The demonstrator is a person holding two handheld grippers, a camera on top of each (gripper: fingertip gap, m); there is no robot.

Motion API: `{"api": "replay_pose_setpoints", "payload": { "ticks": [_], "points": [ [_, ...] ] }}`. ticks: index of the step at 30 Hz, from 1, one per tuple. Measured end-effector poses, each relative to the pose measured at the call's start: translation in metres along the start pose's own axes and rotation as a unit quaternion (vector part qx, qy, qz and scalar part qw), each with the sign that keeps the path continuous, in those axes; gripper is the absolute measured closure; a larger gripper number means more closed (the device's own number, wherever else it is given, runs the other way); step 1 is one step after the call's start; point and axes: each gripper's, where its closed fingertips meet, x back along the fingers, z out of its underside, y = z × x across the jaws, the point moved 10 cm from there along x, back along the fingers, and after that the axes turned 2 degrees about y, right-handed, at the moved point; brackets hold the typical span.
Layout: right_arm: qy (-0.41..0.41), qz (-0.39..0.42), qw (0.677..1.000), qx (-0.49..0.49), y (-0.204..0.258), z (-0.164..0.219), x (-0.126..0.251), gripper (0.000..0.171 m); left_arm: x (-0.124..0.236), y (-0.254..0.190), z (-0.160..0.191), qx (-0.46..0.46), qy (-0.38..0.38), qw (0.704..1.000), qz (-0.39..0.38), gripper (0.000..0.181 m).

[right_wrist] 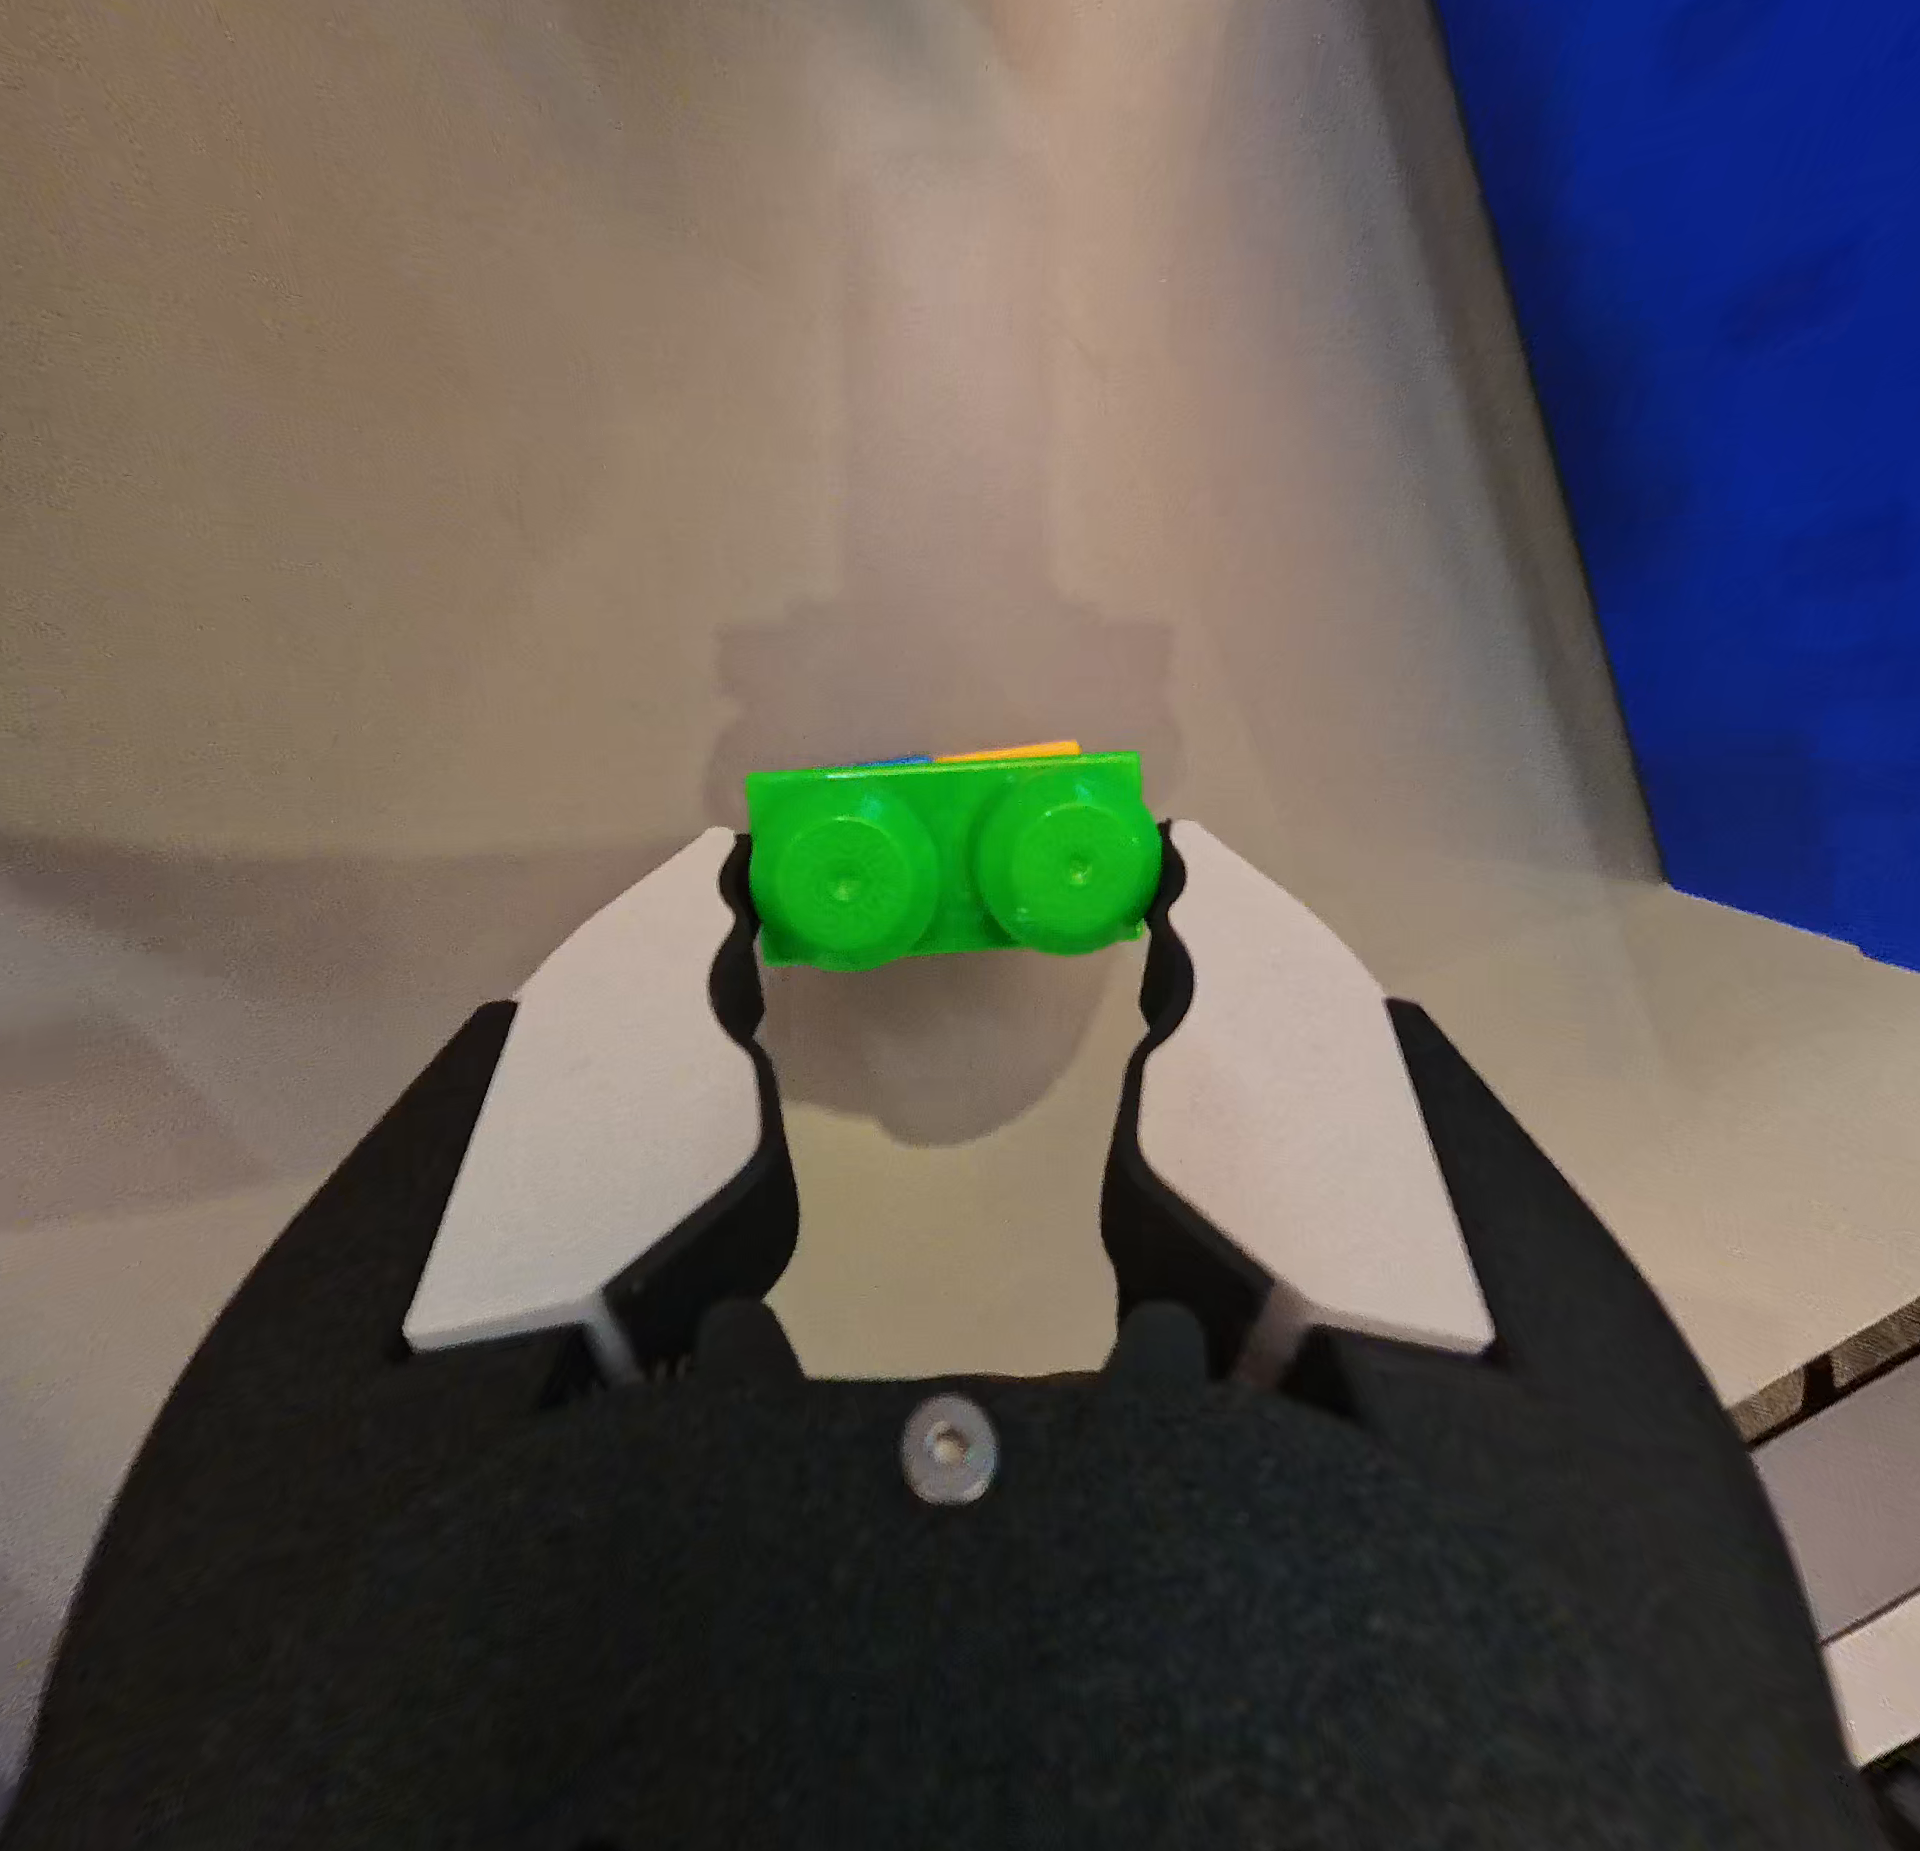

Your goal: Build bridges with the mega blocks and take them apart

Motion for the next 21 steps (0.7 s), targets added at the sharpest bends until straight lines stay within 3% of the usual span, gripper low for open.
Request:
{"api": "replay_pose_setpoints", "payload": {
  "ticks": [14,21],
  "points": [
    [0.037,0.010,0.999,0.005,0.001,0.008,-0.013,0.099,-0.012,0.001,0.002,0.001,0.018,1.000,0.012,0.111],
    [0.033,0.045,0.998,-0.006,0.001,0.005,0.005,0.084,-0.013,-0.002,0.001,-0.001,0.019,1.000,0.019,0.111]
  ]
}}
